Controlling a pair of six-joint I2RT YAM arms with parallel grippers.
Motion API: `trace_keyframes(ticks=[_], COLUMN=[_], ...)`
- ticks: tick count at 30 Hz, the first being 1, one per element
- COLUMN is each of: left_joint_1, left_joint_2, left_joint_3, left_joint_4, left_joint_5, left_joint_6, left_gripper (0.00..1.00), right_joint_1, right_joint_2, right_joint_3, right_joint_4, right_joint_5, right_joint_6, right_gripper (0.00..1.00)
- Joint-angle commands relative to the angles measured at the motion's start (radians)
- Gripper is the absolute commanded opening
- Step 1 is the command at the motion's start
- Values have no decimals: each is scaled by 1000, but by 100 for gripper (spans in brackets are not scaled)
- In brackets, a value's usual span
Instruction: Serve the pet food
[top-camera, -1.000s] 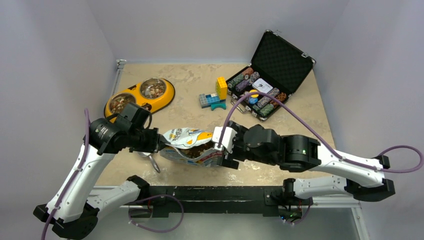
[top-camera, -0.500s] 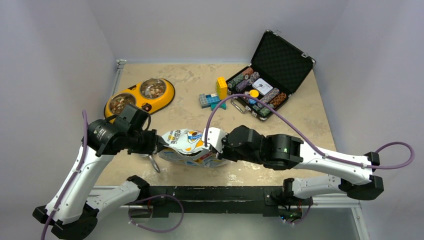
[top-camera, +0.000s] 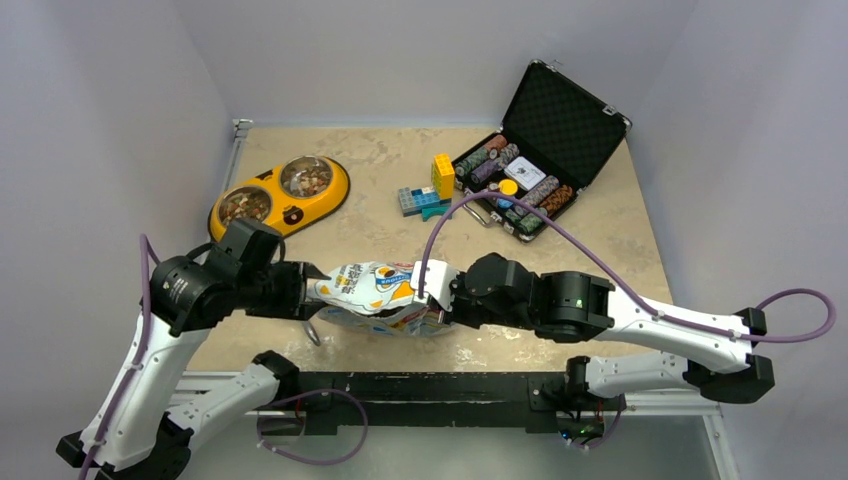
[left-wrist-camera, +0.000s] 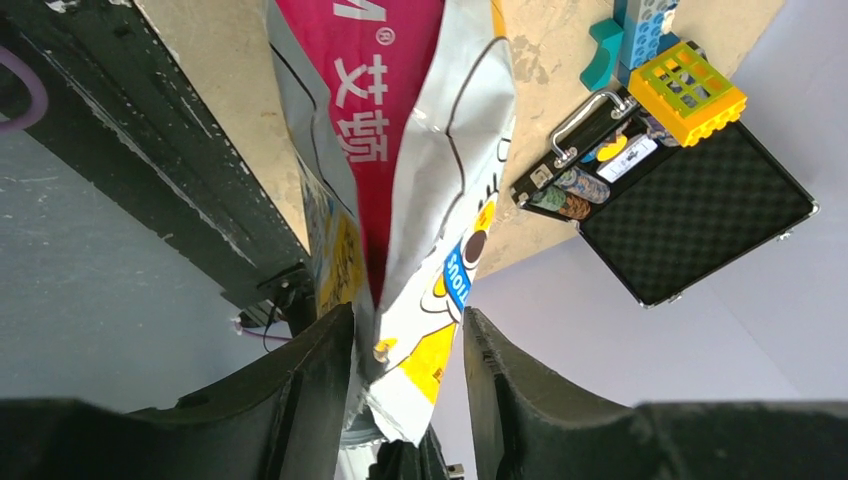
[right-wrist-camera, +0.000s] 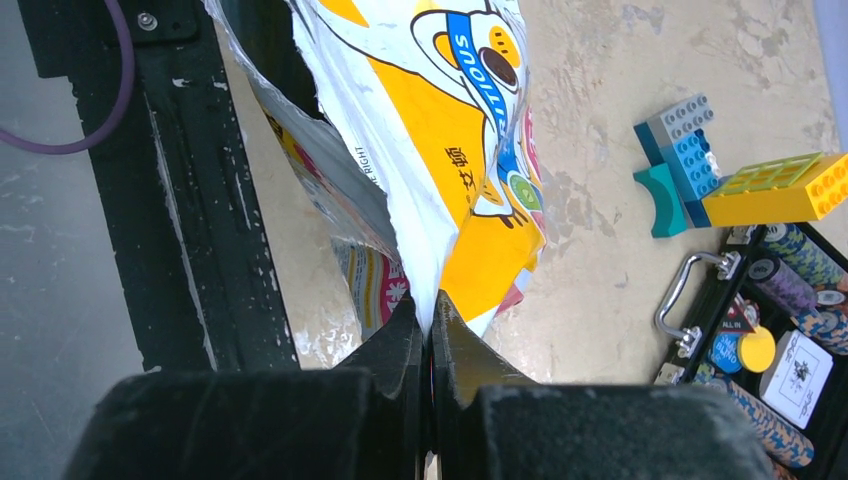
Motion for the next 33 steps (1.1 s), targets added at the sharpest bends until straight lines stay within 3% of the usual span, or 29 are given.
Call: trace_keyframes(ticks=[1,10,11,13,14,20,24,28,31,33], left_joint_1=[7,7,7,7,7,26,40,40,43,50], left_joint_2=[-65,-10,6,32,51,197,293,366,406,457], left_joint_3=[-54,-43,-29,1,21,265,450,498,561,681], left_joint_4=[-211,-211,-211,-208,-206,-211,-208,-162,-172,-209], left_joint_5=[2,-84,-105,-170,-207,-428,-334,-166,-218,-307], left_joint_6=[-42,35,50,63,82,228,232,176,173,234], left_gripper=[47,34,29,6,0,0,0,0,0,0], right_joint_1=[-5,-23,-24,-24,-24,-54,-118,-155,-162,-167], right_joint_2=[-37,-36,-35,-34,-34,-170,-258,-212,-156,-126], right_joint_3=[17,36,36,34,32,-95,-57,42,126,175], right_joint_4=[61,53,47,39,32,-56,-135,-142,-156,-177], right_joint_5=[-12,14,19,42,55,119,-1,-182,-200,-193], right_joint_6=[-13,-31,-37,-43,-46,-94,-17,93,189,271], right_gripper=[0,0,0,0,0,0,0,0,0,0])
